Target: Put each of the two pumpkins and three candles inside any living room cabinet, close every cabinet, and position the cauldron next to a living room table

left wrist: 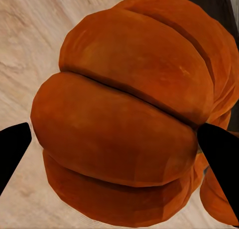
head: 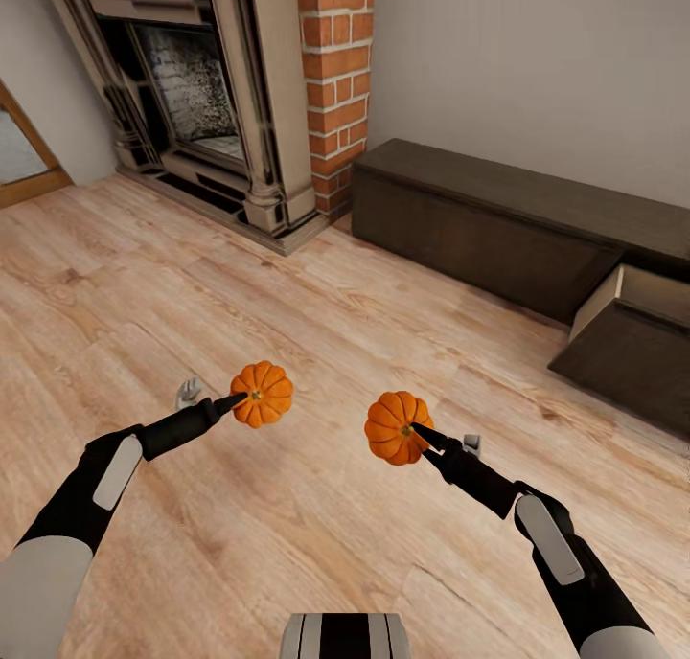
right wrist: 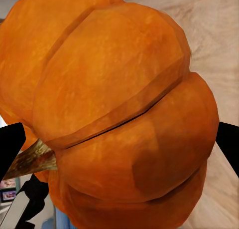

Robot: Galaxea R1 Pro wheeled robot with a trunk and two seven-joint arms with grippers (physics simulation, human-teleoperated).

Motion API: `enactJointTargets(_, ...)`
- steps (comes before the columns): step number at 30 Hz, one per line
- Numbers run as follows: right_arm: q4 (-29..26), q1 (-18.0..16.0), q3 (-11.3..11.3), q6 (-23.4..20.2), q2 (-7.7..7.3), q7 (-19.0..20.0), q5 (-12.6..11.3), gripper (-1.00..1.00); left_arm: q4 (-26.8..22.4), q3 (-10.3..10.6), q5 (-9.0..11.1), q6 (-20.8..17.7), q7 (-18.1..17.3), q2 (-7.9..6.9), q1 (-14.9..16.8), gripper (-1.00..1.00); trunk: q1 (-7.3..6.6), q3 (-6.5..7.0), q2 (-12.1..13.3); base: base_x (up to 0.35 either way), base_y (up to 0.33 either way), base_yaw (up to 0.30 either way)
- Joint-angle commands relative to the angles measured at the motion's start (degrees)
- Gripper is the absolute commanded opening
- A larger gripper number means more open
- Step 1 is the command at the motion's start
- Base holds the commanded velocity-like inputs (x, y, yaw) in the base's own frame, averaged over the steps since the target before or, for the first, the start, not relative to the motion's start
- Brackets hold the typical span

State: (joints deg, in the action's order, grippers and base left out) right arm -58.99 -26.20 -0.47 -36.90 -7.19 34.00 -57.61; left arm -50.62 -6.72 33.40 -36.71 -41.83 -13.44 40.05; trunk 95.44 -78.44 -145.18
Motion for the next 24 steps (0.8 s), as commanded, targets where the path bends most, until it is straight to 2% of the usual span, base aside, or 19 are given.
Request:
enactJointTargets(1,0.01,-0.01,-0.05,-0.36,-0.01,-0.03,-0.23,-1.0,-0.01,-0.05,0.09,-0.35,-0.11,-0.02,0.02,-1.0,-0.03,0.28,0.0,0.0,0.0,-0.078)
enactJointTargets(11,0.01,0.01,-0.04,-0.36,0.06,0.0,-0.23,-1.0,0.04,-0.05,0.08,-0.38,-1.48,-0.83,-0.02,-1.0,-0.29,3.37,0.14,0.0,0.0,-0.069)
enactJointTargets(24,0.01,0.01,-0.01,-0.36,0.09,-0.02,-0.16,-1.0,-0.07,-0.05,0.12,-0.38,-1.8,-0.88,-0.06,-1.0,-0.62,7.42,0.31,0.0,0.0,-0.01)
